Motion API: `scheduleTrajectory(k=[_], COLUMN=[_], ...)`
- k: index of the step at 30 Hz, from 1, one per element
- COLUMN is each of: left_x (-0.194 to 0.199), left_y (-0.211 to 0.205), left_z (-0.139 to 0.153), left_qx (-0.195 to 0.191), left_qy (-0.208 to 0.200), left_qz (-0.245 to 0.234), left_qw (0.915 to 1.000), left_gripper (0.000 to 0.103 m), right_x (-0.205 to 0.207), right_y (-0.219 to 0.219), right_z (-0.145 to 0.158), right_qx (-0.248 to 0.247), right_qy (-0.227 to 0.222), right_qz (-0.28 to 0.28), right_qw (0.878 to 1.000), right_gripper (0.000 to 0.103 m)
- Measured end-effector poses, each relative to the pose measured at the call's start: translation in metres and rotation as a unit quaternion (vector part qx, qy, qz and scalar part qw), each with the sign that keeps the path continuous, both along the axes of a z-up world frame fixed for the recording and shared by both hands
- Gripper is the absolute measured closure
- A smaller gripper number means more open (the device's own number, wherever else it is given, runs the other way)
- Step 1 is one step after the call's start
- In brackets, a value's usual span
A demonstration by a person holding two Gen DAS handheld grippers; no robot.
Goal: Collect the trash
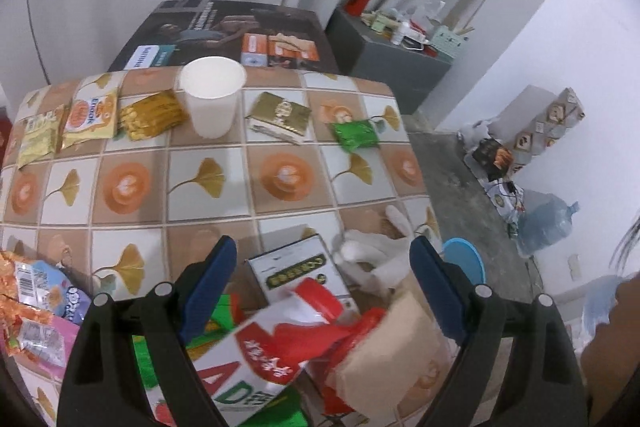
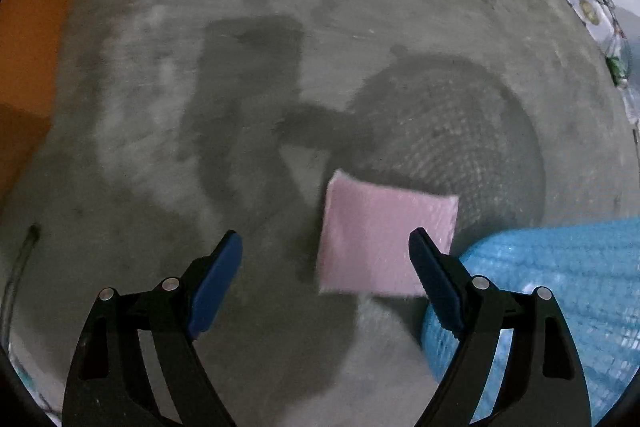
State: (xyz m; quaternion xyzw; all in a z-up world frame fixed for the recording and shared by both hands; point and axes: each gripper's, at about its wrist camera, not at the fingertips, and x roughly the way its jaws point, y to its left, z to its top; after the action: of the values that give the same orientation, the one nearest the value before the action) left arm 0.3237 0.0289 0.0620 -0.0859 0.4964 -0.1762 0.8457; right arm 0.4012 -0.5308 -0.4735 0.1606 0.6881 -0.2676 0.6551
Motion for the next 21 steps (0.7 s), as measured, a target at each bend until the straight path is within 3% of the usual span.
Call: scheduleTrajectory(k=[7,12,17,21], left_x=[0.004,0.009,0.011,0.009], left_y=[0.007,0.014,0.019,0.020], left_z=[-0.009,-0.019,-0.028,-0.027], left_qx=[0.014,0.013,0.003,-0.002], left_qy=[0.006,0.020,0.034,0.034], left_qz=[0.009,0.019,0.030,0.032], left_qw=[0.9999,0.9995,0.9990,0.9989], left_gripper=[0.017,0.017,0.017,0.017], right_x=[-0.010,-0.019,-0.028,-0.031], right_y=[-0.038,-0.047,-0.046,-0.023], right_z=[-0.030,-0.036,-0.044,-0.042], right_qx=[-0.045,-0.044,0.011,0.032], right_qy=[0.041,0.053,0.039,0.027], right_qz=[-0.072,-0.099,-0.124,-0.091], right_qw=[0.996,0.993,0.991,0.995], right_gripper=[0.022,0.016,0.013,0.013])
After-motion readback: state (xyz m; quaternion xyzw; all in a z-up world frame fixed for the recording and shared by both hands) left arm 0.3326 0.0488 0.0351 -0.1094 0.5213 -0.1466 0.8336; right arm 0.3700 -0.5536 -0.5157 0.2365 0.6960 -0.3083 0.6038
